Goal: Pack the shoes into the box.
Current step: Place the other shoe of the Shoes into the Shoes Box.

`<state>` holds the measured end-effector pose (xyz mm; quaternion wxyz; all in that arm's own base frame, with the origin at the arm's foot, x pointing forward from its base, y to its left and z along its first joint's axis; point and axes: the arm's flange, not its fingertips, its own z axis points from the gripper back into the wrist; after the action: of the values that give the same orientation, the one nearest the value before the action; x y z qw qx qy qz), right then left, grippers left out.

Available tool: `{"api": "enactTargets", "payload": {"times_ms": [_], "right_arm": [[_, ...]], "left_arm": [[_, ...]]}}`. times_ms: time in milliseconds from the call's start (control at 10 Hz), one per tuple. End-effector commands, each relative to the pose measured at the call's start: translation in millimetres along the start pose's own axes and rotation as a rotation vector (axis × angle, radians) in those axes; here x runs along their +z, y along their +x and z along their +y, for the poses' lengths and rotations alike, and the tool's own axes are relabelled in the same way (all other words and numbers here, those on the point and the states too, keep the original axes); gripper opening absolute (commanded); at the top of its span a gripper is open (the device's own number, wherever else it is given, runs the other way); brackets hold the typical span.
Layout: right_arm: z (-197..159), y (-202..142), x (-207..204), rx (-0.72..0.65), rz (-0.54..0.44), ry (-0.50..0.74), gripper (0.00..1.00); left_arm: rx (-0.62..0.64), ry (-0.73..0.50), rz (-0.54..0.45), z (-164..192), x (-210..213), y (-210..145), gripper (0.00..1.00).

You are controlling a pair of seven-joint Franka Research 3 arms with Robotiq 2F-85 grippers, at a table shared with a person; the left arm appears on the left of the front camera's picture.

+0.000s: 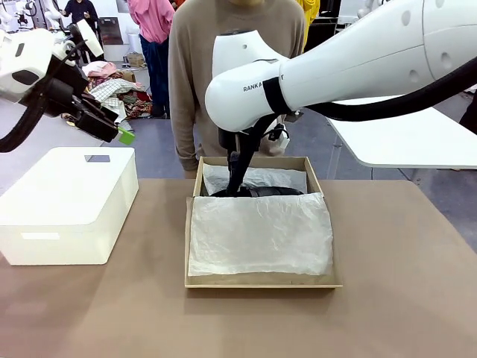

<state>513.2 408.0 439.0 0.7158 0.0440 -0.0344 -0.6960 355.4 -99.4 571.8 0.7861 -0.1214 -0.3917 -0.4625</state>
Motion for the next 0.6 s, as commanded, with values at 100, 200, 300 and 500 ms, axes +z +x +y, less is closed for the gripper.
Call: {"api": "enactTargets", "payload": {"times_ms": [100,200,300,500], "right_arm": [[1.2,2.0,27.2,-0.034,0.009,0.033,1.0],[0.5,2.3,31.9,-0.029,0.005,0.03,1.0],[-0.3,2.3,34.8,-0.026,0.007,0.024,1.0],[-3.2,2.1,39.8,-0.015,0.004,0.016,1.0]], "left_arm": [[-0.008,-0.016,-0.014,1.3,0.1,-1.2,1.0],[-0.008,-0.016,-0.014,1.3,0.1,-1.2,1.0],[-0.008,-0.016,-0.014,1.3,0.1,-1.2,1.0],[-0.008,-0.016,-0.014,1.3,0.1,-1.2,1.0]]}}
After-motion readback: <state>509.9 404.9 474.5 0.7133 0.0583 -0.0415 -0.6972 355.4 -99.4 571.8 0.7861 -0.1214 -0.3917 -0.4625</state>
